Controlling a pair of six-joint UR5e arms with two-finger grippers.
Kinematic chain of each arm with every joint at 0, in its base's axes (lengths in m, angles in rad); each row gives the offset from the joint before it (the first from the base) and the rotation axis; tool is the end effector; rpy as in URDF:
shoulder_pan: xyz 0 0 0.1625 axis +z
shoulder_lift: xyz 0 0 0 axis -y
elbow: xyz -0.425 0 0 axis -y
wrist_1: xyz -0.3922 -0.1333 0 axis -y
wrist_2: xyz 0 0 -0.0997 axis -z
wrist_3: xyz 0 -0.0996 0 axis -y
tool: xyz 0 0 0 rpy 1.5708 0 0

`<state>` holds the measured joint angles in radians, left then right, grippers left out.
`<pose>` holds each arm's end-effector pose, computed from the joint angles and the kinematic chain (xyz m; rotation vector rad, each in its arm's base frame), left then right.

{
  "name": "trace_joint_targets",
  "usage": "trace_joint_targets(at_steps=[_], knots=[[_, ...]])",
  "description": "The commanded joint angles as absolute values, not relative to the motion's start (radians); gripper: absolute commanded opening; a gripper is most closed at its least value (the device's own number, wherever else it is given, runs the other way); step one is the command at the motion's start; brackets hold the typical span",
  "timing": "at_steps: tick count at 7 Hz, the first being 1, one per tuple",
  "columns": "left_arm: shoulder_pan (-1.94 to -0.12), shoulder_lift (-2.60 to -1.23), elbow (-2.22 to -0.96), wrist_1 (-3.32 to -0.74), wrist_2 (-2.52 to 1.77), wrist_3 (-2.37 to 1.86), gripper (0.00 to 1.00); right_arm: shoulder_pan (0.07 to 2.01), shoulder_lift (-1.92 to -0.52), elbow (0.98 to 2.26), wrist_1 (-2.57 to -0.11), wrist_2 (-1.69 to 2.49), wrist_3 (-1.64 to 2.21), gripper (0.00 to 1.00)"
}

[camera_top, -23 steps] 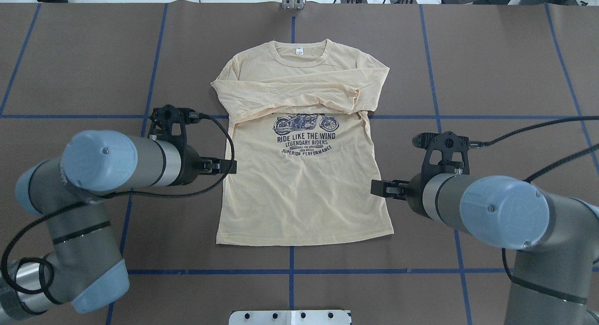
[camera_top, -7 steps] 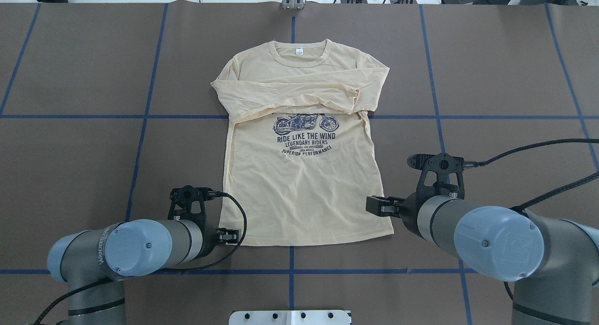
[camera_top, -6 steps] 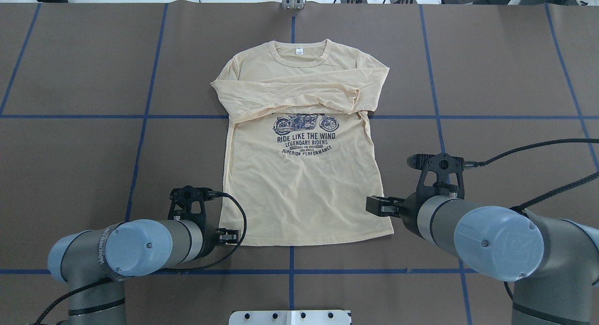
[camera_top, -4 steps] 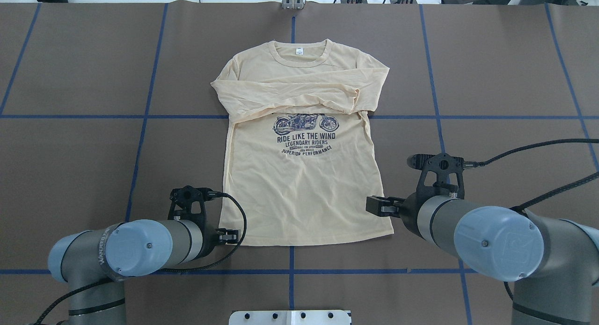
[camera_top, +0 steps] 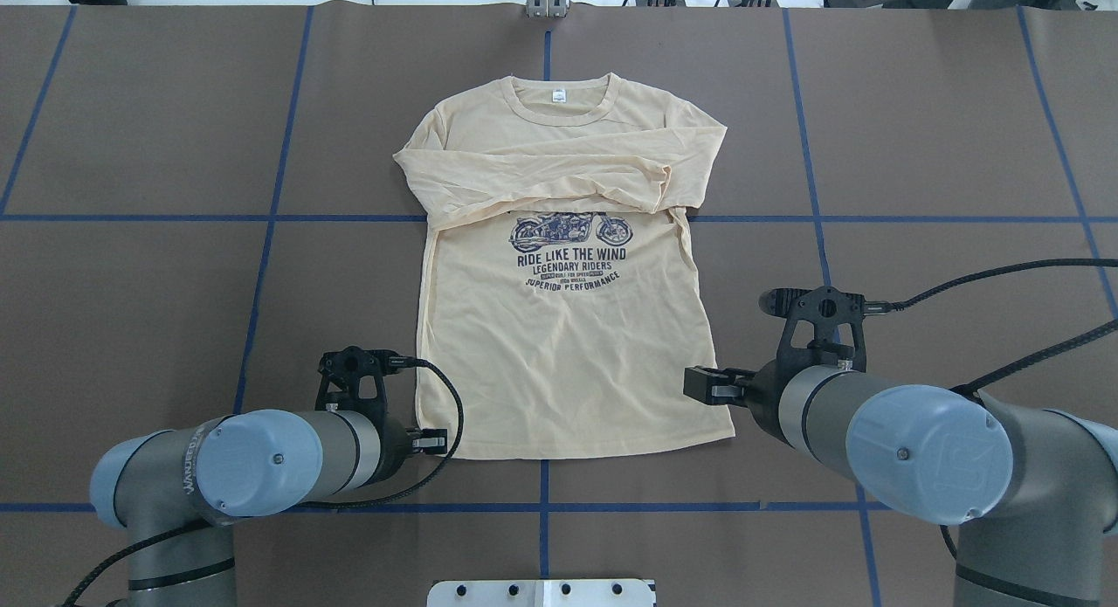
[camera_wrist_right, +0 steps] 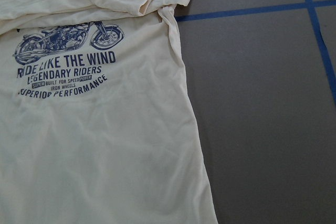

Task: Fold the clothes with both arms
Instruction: 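Grasp the hem corners with the left gripper while the right gripper grasps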

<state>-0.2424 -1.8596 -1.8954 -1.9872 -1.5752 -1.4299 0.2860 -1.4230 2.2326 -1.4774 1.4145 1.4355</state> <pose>0.5297 -0.2678 0.3100 0.1923 1.0121 -0.0901 -0.4110 -0.2760 0.2816 0.3313 -0.8523 0.2106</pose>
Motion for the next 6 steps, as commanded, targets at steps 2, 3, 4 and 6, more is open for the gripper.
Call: trace_joint_targets(at_steps=[2, 3, 4, 6], knots=[[-0.25, -1.861, -1.917, -1.988, -1.572, -1.431, 0.0, 0.287, -1.449, 2.16, -1.355, 1.416, 1.43, 1.0], [-0.25, -1.861, -1.927, -1.99, -1.569, -1.431, 0.0, 0.287, -1.498, 2.131, -1.265, 1.416, 1.43, 0.99], [-0.25, -1.861, -1.927, -1.99, -1.568, -1.431, 0.0, 0.287, -1.561, 2.126, -1.226, 1.414, 1.43, 0.98], [-0.249, -1.861, -1.931, -1.991, -1.559, -1.431, 0.0, 0.267, -1.579, 2.102, -1.227, 1.385, 1.445, 0.79]])
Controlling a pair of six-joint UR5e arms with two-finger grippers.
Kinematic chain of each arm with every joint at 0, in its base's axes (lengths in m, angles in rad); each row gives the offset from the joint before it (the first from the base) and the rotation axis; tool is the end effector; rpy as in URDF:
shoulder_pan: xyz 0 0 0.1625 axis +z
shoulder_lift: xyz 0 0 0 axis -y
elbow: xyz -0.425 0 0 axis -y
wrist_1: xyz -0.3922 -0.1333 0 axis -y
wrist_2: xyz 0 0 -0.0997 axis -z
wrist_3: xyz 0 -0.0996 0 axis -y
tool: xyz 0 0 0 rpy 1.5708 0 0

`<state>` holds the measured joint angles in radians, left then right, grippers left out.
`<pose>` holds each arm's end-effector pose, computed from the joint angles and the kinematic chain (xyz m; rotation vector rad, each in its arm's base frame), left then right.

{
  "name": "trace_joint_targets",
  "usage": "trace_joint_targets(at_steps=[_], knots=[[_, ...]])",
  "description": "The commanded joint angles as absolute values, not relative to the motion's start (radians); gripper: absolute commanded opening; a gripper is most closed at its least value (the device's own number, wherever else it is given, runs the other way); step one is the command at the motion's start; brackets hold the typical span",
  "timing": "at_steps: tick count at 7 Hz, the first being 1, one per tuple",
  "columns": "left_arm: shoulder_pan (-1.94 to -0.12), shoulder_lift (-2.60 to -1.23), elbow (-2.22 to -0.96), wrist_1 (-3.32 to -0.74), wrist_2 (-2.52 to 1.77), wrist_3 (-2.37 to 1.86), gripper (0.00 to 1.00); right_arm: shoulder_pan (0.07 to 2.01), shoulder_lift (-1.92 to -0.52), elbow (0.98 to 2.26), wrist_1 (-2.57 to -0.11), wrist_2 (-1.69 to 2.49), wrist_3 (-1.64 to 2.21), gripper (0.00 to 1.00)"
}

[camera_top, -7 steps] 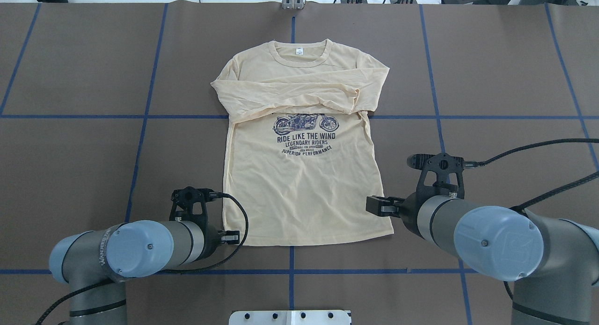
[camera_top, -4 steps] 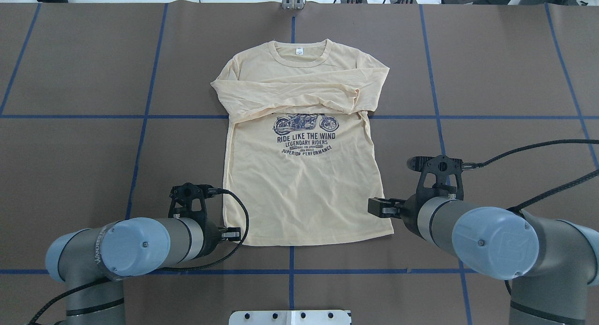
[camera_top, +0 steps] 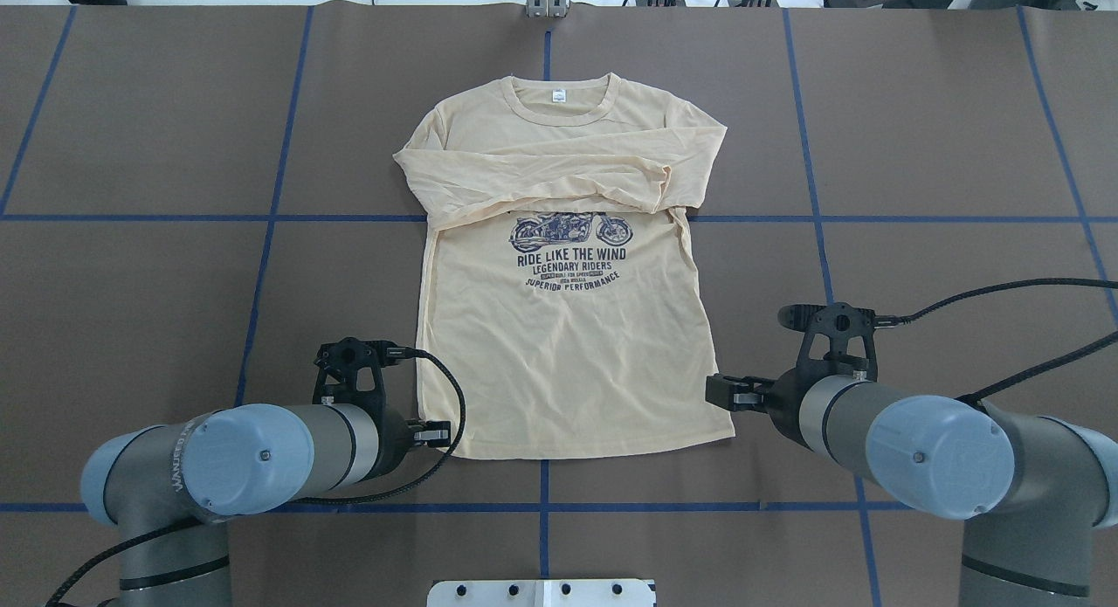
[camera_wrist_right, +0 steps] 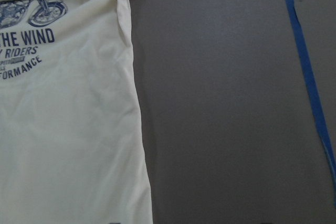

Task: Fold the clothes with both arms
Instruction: 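Grasp the hem corners with the left gripper while the right gripper grasps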

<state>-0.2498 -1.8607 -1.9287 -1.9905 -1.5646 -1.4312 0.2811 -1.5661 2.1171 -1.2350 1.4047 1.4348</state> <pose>0.5188 -0.2706 0.2938 0.2121 1.0468 -0.1028 -0.4151 -0.2757 0.3670 0.3354 -0.8349 0.2088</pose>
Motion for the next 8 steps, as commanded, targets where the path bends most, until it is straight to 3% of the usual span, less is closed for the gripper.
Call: trace_joint_targets(at_steps=[1, 5, 8], knots=[[-0.247, -1.861, -1.933, -1.991, -1.555, -1.431, 0.0, 0.253, -1.568, 2.08, -1.226, 1.378, 1.447, 0.7], [-0.241, -1.861, -1.937, -1.991, -1.517, -1.431, 0.0, 0.206, -1.508, 2.037, -1.229, 1.364, 1.448, 0.69], [-0.241, -1.859, -1.939, -1.99, -1.517, -1.431, 0.0, 0.158, -1.506, 2.034, -1.236, 1.336, 1.448, 0.56]])
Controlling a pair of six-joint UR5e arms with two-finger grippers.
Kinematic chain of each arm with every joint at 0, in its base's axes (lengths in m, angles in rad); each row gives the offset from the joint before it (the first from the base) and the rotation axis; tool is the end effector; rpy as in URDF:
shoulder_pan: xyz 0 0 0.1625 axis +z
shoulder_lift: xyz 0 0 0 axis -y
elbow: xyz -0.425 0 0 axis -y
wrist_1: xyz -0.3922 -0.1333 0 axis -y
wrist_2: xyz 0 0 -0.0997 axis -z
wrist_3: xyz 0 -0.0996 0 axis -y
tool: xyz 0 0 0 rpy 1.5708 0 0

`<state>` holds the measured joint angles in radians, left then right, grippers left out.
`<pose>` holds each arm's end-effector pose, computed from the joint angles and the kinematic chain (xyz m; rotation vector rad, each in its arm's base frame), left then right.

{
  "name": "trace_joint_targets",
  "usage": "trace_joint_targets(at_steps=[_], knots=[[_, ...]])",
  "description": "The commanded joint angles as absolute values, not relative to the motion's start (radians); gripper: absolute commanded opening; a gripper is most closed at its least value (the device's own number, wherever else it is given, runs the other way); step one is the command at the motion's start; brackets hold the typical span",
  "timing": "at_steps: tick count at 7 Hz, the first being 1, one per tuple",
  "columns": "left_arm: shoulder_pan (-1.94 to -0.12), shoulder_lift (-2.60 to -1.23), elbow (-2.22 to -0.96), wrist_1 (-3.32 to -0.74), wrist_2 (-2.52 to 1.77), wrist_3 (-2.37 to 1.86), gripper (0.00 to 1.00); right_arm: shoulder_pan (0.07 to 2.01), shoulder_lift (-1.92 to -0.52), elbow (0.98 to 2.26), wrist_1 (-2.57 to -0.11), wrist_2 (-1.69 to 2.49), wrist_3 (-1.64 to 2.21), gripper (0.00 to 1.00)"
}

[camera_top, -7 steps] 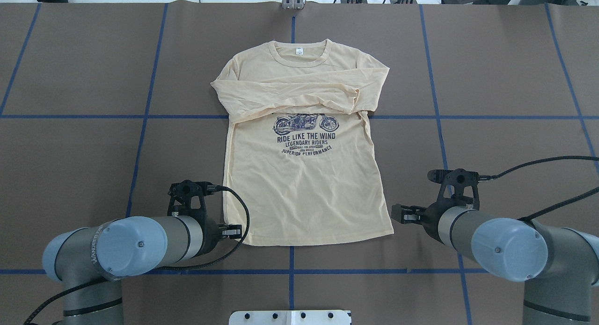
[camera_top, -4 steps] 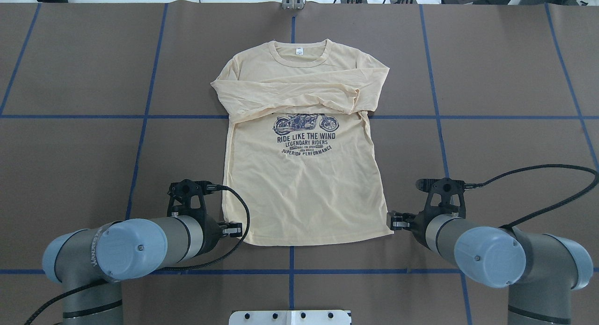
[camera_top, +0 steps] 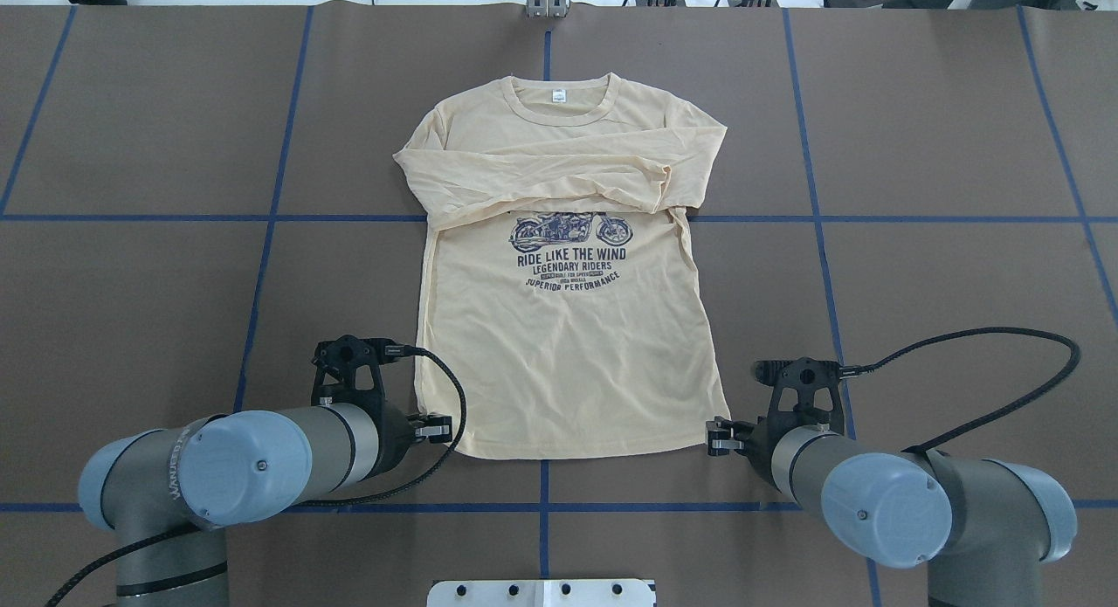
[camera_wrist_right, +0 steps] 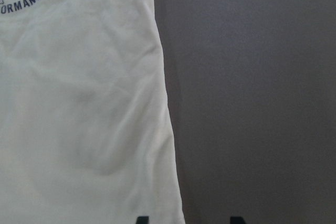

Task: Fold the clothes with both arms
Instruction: 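Grasp the hem corners with the left gripper while the right gripper grasps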

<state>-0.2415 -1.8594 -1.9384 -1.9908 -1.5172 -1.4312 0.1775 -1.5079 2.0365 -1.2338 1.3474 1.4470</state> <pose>0.5170 -0.2701 0.2901 0.2514 1.0480 -0.1207 -0.4686 -0.2419 0.3759 0.3364 -0.8212 0.1468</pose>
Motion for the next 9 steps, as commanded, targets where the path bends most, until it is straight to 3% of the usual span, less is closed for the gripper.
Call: trace_joint_targets(at_steps=[1, 5, 7, 8, 9], knots=[[-0.241, -1.859, -1.939, -1.991, -1.516, -1.431, 0.0, 0.152, -1.506, 2.033, -1.238, 1.335, 1.447, 0.55], [-0.242, -1.859, -1.94, -1.991, -1.516, -1.431, 0.0, 0.138, -1.491, 2.011, -1.238, 1.335, 1.447, 0.45], [-0.242, -1.858, -1.939, -1.991, -1.516, -1.431, 0.0, 0.14, -1.477, 2.0, -1.239, 1.335, 1.447, 0.2], [-0.242, -1.858, -1.939, -1.991, -1.516, -1.431, 0.0, 0.141, -1.477, 2.0, -1.239, 1.335, 1.447, 0.01], [-0.242, -1.859, -1.939, -1.991, -1.516, -1.431, 0.0, 0.15, -1.477, 2.002, -1.238, 1.333, 1.447, 0.0]])
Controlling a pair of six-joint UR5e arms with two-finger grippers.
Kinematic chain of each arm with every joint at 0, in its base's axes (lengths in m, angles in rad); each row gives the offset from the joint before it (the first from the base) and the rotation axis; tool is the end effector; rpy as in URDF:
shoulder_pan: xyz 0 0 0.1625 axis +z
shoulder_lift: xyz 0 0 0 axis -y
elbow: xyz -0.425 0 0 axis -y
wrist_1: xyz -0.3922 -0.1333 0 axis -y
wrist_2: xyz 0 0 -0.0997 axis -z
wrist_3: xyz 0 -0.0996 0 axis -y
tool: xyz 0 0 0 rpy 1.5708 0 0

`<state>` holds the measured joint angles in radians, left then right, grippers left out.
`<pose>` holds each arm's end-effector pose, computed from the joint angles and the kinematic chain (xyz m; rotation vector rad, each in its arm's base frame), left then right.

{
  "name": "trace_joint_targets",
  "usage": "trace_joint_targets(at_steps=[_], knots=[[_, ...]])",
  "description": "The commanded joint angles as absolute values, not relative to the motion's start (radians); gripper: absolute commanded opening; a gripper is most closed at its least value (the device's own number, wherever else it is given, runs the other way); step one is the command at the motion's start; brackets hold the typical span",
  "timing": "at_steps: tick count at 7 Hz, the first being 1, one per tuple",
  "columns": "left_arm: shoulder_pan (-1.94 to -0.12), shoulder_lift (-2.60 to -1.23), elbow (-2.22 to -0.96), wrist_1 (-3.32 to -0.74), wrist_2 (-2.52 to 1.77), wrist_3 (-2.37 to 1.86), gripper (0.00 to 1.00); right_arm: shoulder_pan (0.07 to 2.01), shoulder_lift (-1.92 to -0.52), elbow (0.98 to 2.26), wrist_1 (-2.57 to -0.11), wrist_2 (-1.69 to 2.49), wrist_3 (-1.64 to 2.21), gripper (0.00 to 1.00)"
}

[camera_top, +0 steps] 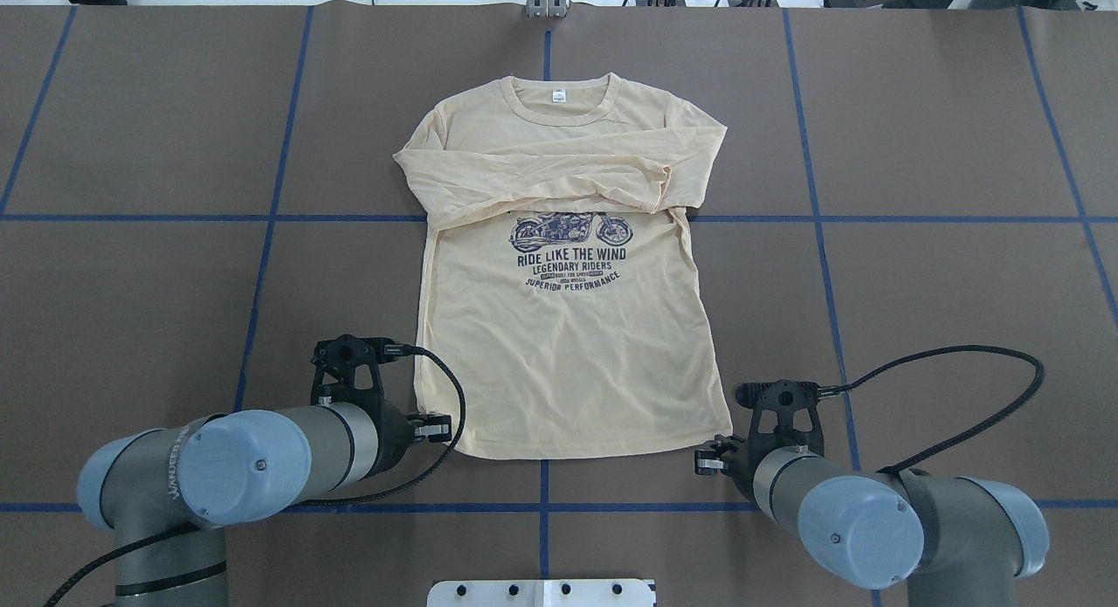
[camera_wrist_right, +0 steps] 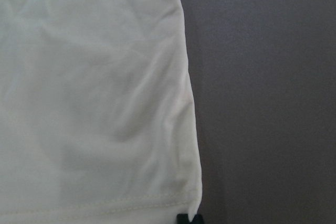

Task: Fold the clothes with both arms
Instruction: 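Grasp the hem corners with the left gripper while the right gripper grasps, then lift the hem with both grippers and fold it toward the collar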

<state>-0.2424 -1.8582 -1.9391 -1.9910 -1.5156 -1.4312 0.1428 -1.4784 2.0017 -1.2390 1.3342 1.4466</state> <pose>0.5163 -0.2706 0.2904 0.2532 1.0473 -0.1224 -0.4899 -0.2287 0.3780 0.3333 -0.8140 0.1185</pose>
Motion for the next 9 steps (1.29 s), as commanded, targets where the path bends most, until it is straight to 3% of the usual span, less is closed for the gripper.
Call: trace_joint_targets(at_steps=[1, 3, 5, 8, 9], knots=[[-0.242, -1.859, -1.939, -1.99, -1.517, -1.431, 0.0, 0.167, -1.477, 2.008, -1.239, 1.33, 1.444, 0.0], [-0.247, -1.849, -1.997, -1.988, -1.523, -1.427, 0.0, 0.204, -1.489, 2.086, -1.256, 1.341, 1.44, 0.0], [-0.245, -1.801, -2.218, -1.876, -1.572, -1.43, 0.0, 0.203, -1.494, 2.329, -1.5, 1.447, 1.442, 0.0], [-0.035, -1.798, -2.432, -1.712, -1.618, -1.572, 0.0, -0.082, -1.491, 2.692, -1.743, 1.488, 1.445, 0.0], [-0.019, -1.801, -2.433, -1.71, -1.617, -1.583, 0.0, -0.092, -1.482, 2.703, -1.758, 1.479, 1.447, 0.0]])
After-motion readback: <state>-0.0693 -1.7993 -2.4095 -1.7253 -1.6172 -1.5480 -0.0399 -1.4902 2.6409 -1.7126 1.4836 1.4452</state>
